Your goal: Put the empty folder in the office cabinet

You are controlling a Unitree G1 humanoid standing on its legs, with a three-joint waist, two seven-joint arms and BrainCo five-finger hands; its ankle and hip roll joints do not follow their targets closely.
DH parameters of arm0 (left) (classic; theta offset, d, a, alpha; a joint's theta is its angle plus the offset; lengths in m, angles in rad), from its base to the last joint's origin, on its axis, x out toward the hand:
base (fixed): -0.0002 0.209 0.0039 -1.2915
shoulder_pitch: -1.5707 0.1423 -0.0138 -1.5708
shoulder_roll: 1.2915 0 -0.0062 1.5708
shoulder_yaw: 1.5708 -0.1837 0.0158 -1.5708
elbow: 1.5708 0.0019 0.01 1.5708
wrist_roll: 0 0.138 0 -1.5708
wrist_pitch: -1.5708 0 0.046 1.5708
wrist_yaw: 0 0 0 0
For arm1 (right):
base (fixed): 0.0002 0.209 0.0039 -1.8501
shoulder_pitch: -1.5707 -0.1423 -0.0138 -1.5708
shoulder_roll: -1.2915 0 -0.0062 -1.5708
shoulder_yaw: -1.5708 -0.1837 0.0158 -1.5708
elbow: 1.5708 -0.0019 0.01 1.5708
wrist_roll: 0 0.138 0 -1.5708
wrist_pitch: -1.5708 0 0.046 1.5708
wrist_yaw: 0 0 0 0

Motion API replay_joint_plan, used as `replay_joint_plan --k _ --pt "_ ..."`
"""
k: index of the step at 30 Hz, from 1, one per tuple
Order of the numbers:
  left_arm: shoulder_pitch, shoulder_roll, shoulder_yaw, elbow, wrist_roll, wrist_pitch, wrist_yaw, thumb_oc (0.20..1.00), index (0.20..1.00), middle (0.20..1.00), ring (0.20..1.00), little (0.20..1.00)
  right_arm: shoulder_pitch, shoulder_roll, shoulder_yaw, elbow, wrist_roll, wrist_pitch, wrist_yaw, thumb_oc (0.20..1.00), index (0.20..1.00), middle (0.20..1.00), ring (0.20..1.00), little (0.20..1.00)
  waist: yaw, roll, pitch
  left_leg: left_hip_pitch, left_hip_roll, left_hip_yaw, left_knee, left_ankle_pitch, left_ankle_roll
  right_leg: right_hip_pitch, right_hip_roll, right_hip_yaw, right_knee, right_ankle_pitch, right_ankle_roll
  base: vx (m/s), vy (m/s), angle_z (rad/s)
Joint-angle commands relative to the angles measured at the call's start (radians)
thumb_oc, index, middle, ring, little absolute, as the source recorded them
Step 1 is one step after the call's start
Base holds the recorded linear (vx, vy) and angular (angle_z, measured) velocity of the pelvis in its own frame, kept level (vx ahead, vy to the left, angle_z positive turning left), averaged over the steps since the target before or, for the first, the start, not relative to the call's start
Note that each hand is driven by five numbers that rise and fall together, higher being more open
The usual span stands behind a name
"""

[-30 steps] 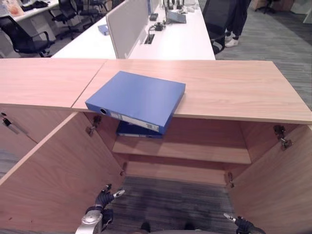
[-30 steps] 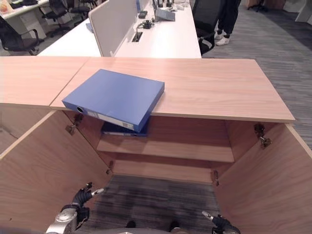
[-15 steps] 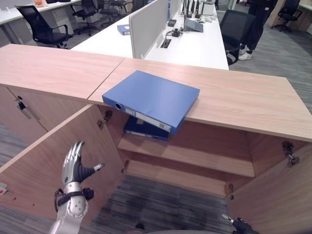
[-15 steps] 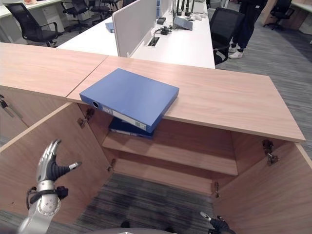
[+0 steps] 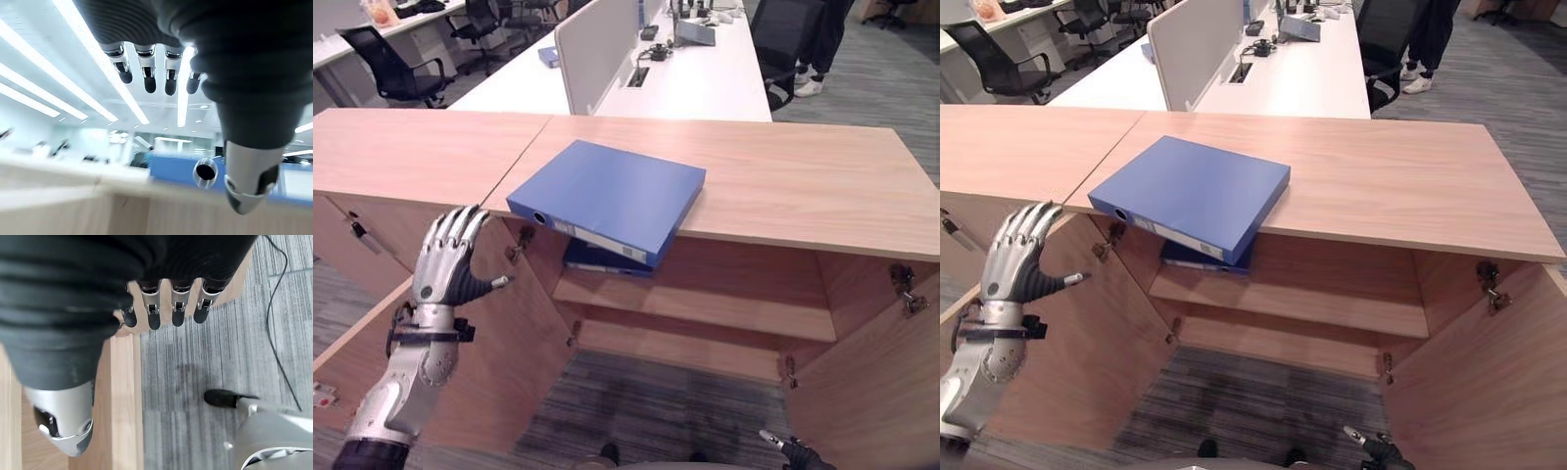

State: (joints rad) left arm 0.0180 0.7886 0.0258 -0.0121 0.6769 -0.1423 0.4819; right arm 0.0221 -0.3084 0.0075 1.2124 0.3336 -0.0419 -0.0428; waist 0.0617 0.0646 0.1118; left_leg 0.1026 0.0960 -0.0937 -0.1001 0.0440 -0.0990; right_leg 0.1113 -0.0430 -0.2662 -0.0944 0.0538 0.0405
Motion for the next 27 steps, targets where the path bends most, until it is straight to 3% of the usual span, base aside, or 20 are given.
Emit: replay_joint_plan --k 1,14,27 --pt "-0.128 0.061 -0.036 -0.030 0.041 -0.014 0.014 1.000 1.000 1.000 1.000 1.000 -0.064 -0.019 0.032 -0.011 0.016 -0.030 -0.006 1.000 1.000 1.000 1.000 1.000 -0.030 -0.031 0.018 0.035 0.041 0.025 0.013 -0.082 -0.055 0.041 -0.094 0.041 0.029 -0.099 0.119 0.00 0.023 -0.06" --pt "-0.323 0.110 -0.210 0.027 0.079 -0.012 -0.015 1.000 1.000 1.000 1.000 1.000 -0.057 -0.024 0.006 0.035 0.023 -0.024 -0.022 1.000 1.000 1.000 1.000 1.000 -0.082 -0.002 0.006 0.053 0.036 0.062 0.013 -0.098 -0.052 0.040 -0.103 0.068 0.018 -0.092 0.129 0.01 0.016 -0.08" --pt "-0.448 0.082 -0.364 0.108 0.086 -0.008 -0.056 1.000 1.000 1.000 1.000 1.000 -0.057 -0.029 -0.022 0.066 0.050 -0.015 -0.039 1.000 1.000 1.000 1.000 1.000 -0.117 0.004 0.004 0.069 0.042 0.097 0.013 -0.106 -0.052 0.034 -0.100 0.088 0.012 -0.085 0.136 -0.01 0.002 -0.07"
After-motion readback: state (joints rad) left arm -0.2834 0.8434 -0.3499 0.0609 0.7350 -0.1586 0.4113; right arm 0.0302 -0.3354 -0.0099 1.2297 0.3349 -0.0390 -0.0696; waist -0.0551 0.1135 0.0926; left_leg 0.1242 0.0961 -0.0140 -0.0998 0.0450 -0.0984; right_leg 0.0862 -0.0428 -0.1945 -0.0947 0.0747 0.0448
